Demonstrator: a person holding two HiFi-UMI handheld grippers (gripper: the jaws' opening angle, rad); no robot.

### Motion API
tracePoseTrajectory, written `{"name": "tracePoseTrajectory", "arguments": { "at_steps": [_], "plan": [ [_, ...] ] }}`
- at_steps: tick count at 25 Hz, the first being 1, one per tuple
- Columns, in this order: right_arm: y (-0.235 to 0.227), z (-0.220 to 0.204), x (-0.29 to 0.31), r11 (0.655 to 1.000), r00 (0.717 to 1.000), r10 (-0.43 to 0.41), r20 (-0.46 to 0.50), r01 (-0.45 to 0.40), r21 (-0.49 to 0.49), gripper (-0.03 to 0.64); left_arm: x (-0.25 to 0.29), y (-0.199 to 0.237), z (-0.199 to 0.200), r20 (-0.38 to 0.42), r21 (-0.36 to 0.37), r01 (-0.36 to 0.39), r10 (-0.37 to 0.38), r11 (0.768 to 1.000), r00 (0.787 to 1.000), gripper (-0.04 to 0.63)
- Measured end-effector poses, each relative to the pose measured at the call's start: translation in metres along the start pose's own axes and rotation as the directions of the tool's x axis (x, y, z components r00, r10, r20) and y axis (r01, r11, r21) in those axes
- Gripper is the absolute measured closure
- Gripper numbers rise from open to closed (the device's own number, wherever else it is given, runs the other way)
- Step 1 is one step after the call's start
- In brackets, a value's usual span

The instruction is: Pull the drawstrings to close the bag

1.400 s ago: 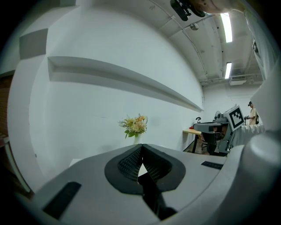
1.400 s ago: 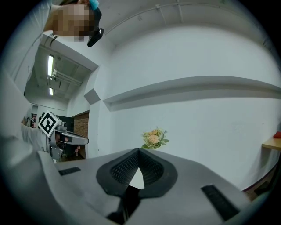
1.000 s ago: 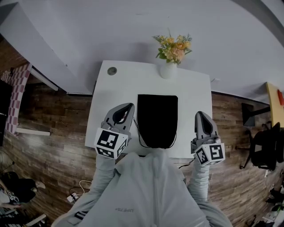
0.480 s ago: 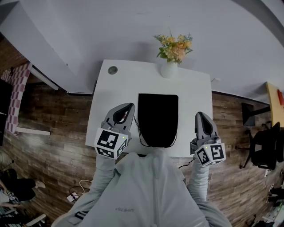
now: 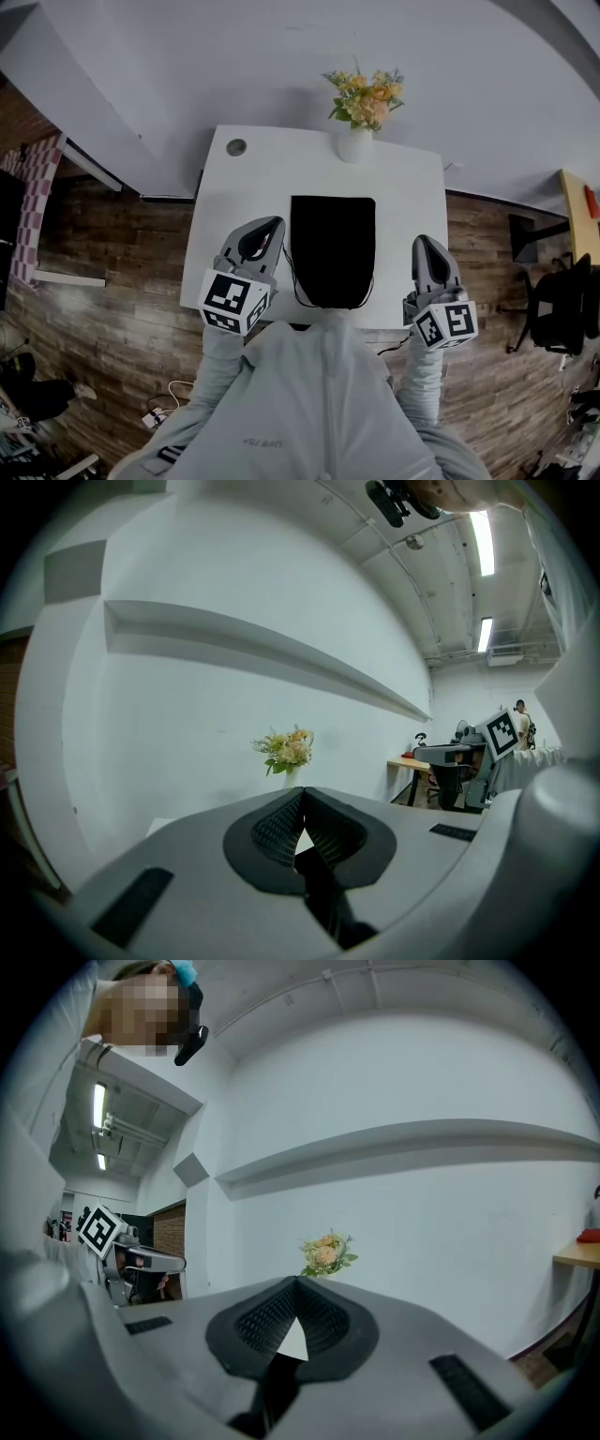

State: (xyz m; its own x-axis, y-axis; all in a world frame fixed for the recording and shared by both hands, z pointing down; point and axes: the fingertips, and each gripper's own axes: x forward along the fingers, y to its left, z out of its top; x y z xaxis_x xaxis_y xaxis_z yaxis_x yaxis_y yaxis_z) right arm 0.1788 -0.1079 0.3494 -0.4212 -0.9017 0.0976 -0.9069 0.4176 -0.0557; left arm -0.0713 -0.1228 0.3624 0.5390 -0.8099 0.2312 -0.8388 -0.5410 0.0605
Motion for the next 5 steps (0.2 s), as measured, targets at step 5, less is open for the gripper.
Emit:
{"name": "tracePoseTrajectory", "arguments": {
  "at_steps": [5],
  "plan": [
    [0.0007,0.0026,0.0002,1.000,1.000,-0.002,0.010,0.002,0.007,0.595,0.0004,-0.0008,0.0007,0.000,-0.002,0.016,-0.016,1.000,1.000,0.571]
  ]
}}
